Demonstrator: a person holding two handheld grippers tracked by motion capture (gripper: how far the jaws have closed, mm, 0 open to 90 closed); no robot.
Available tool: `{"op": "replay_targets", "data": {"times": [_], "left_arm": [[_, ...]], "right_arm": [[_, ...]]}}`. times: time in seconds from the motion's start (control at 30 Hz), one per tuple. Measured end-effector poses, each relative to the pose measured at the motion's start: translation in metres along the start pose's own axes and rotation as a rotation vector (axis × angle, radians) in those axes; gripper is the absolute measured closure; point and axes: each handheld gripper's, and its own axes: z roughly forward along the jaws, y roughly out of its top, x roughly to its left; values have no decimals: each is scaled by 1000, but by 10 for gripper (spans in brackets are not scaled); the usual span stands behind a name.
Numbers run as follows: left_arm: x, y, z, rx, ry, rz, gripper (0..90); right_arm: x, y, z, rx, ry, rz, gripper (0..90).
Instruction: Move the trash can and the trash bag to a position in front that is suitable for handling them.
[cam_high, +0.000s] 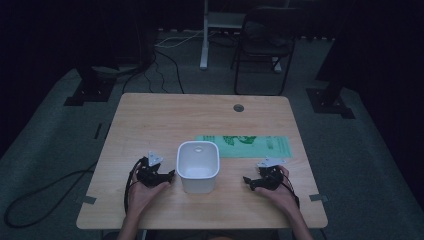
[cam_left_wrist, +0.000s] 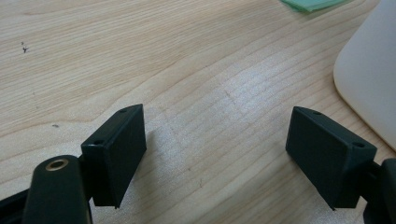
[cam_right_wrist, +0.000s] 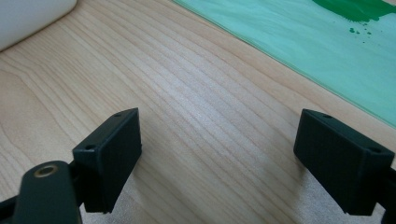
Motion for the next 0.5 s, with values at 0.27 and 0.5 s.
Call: {"op": "replay_targets", "data": {"times": [0.27,0.5], "left_arm": [[0,0,0,0,-2,1,207],[0,0,0,1,-2,2,207]], "right_arm": [[0,0,0,0,-1,0,145],[0,0,0,5,-2,-1,148]]}}
